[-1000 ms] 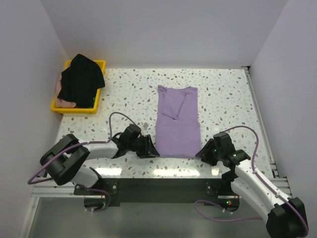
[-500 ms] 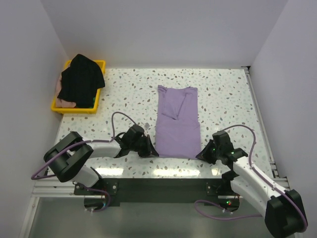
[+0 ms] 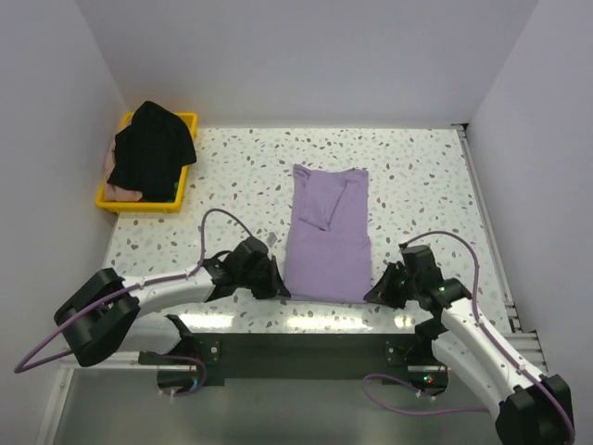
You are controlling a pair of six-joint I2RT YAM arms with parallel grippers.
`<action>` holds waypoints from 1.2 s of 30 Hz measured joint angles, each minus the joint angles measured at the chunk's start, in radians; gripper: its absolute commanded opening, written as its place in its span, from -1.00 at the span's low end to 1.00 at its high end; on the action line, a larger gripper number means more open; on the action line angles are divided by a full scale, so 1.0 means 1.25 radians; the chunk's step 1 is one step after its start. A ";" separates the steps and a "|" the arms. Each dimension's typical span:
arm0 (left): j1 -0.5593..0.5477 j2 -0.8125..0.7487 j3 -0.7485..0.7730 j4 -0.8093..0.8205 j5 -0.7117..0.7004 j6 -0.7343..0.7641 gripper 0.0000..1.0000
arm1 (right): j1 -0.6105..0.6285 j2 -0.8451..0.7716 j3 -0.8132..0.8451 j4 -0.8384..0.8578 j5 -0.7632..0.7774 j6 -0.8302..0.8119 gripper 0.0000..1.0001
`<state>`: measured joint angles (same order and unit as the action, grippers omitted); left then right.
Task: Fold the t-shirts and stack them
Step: Fold the tshirt
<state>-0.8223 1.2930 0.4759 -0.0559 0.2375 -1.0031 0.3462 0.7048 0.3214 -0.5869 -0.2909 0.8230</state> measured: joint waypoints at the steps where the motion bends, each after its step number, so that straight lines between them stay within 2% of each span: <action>1: -0.013 -0.014 -0.003 -0.010 -0.006 0.000 -1.00 | 0.000 -0.016 0.000 -0.012 -0.012 -0.007 -1.00; 11: -0.136 -0.182 -0.066 -0.067 -0.061 -0.052 -1.00 | 0.000 -0.277 0.034 -0.228 -0.063 -0.041 -1.00; 17: -0.144 -0.248 -0.056 -0.114 -0.106 -0.062 -1.00 | 0.000 -0.302 0.069 -0.284 -0.074 -0.047 -1.00; 24: -0.108 -0.166 0.076 -0.164 -0.136 -0.009 -1.00 | 0.000 -0.161 0.195 -0.264 -0.047 -0.068 -1.00; 36: 0.070 0.048 0.379 -0.198 -0.102 0.136 -1.00 | -0.002 0.211 0.407 -0.129 0.020 -0.132 -1.00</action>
<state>-0.7341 1.3525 0.9493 -0.3038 0.1101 -0.8330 0.3431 0.9680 0.8307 -0.7479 -0.2665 0.6579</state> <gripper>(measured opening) 0.029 0.026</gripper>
